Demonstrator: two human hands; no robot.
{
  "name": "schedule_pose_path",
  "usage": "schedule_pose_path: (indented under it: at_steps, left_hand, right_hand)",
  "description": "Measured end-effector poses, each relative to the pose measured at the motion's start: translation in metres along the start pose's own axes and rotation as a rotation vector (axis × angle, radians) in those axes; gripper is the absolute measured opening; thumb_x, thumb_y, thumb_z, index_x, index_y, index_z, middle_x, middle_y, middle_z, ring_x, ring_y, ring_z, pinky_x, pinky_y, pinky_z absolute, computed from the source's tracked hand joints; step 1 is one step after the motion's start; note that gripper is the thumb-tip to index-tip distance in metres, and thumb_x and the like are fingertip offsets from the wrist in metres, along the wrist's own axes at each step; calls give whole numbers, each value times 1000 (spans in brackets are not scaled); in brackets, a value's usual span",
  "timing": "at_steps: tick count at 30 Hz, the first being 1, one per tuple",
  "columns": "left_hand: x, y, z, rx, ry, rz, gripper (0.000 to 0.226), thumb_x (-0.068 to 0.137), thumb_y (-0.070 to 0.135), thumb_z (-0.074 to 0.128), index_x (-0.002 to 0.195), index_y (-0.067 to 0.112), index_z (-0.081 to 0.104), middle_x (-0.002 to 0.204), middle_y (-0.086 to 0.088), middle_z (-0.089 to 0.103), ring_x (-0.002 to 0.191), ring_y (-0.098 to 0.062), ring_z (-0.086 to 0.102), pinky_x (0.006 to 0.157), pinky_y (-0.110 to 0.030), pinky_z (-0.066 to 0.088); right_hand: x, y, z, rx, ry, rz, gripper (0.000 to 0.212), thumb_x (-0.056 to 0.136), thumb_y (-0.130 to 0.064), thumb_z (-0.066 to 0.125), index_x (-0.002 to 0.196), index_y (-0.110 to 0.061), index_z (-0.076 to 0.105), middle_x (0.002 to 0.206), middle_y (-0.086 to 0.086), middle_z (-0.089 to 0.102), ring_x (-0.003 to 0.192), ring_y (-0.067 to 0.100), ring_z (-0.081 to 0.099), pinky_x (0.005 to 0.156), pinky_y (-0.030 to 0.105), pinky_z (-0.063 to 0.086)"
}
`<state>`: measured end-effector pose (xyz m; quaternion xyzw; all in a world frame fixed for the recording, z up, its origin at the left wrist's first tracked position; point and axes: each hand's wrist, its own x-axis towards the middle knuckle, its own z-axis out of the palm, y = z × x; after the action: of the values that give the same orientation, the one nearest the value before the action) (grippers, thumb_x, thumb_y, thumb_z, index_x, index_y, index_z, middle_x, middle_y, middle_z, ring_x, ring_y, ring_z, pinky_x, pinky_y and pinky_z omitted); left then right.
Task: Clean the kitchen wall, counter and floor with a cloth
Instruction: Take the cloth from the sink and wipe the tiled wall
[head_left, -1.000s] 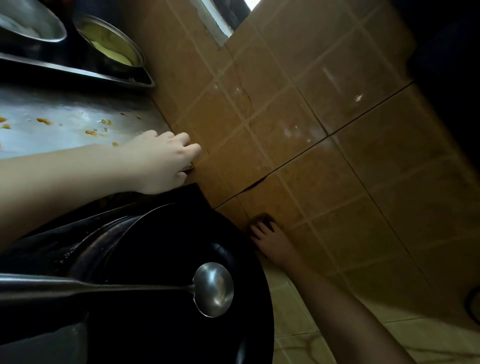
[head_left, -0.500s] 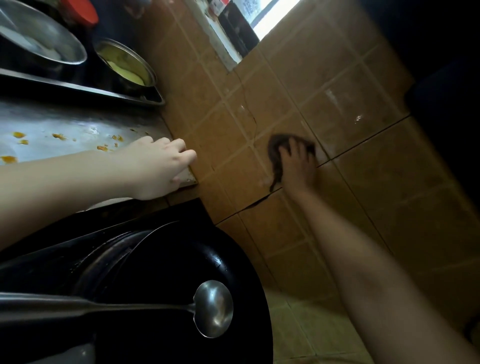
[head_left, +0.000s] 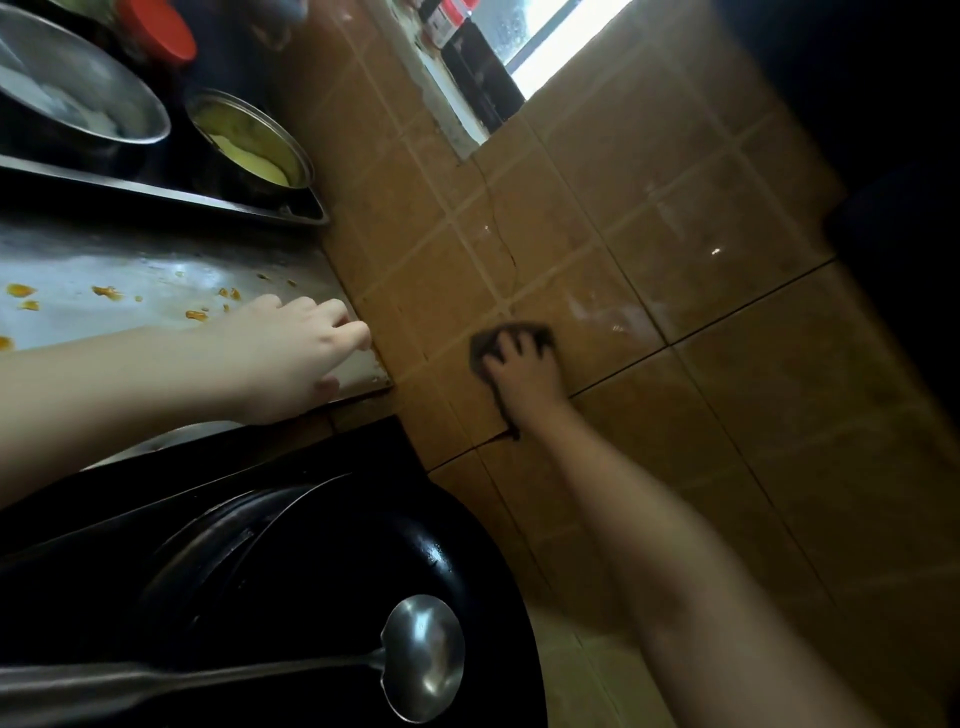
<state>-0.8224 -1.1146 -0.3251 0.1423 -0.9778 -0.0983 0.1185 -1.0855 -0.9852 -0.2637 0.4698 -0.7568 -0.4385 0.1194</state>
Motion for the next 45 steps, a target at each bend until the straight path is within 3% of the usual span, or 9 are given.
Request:
schedule_pose_path:
  at_steps: [3, 8, 14, 20, 25, 30, 33, 38, 45]
  left_hand:
    - [-3, 1, -2, -22, 24, 14, 44, 96, 44, 37, 136, 31, 25, 138, 3, 34, 119, -17, 45, 94, -29, 39]
    - [-10, 13, -12, -14, 37, 32, 43, 95, 44, 39, 133, 31, 26, 135, 5, 36, 117, -15, 47, 92, -29, 42]
    - [-4, 59, -37, -69, 82, 56, 44, 94, 39, 42, 134, 25, 31, 132, -1, 39, 121, -21, 45, 96, -35, 41]
    - [-2, 103, -48, -118, 124, 130, 48, 94, 37, 39, 139, 26, 26, 134, -2, 37, 119, -23, 46, 95, -37, 41]
    - [-1, 136, -55, -102, 136, 178, 49, 93, 38, 40, 138, 27, 26, 132, -1, 37, 116, -22, 46, 93, -36, 42]
    - [-6, 175, -50, -115, 131, 219, 49, 94, 36, 41, 138, 24, 27, 134, -3, 34, 118, -23, 43, 95, -37, 41]
    - [-9, 202, -48, -140, 27, 260, 55, 96, 38, 40, 145, 22, 19, 145, -7, 26, 128, -25, 36, 101, -37, 36]
    - [-10, 222, -48, -204, 95, 314, 55, 95, 40, 40, 144, 26, 18, 145, -4, 26, 124, -23, 38, 98, -34, 37]
    - [-11, 226, -57, -178, 133, 307, 54, 95, 41, 39, 144, 27, 20, 142, -3, 29, 124, -24, 39, 98, -35, 38]
  right_hand:
    - [-29, -21, 40, -46, -103, -100, 41, 97, -15, 39, 138, -14, 38, 153, 14, 18, 139, 38, 16, 106, 56, 27]
    - [-73, -3, 55, -50, -107, -124, 49, 93, -14, 50, 140, -13, 36, 155, 13, 16, 142, 33, 13, 111, 54, 22]
    - [-93, 43, 15, 70, -25, 148, 76, 82, -24, 71, 144, -22, 27, 157, 6, 10, 143, 30, 11, 114, 51, 19]
    - [-136, 89, -7, 143, 160, 467, 76, 84, -29, 68, 146, -27, 25, 158, 7, 11, 144, 29, 11, 113, 50, 17]
    - [-190, 111, 17, 246, 250, 630, 63, 91, -18, 58, 145, -28, 29, 158, 6, 10, 144, 30, 7, 113, 53, 21]
    - [-234, 104, 48, 97, 3, 439, 79, 83, -25, 69, 147, -25, 23, 158, 6, 8, 144, 30, 6, 113, 50, 19]
    - [-252, 93, 72, 30, -71, 366, 82, 79, -25, 74, 145, -24, 25, 157, 7, 11, 143, 31, 11, 112, 50, 22]
    - [-271, 104, 76, -19, -146, 302, 84, 79, -24, 74, 146, -22, 23, 157, 4, 9, 144, 29, 10, 113, 51, 20]
    - [-316, 159, 60, 148, 209, 636, 61, 89, -11, 54, 145, -20, 32, 157, 10, 18, 142, 32, 18, 108, 49, 28]
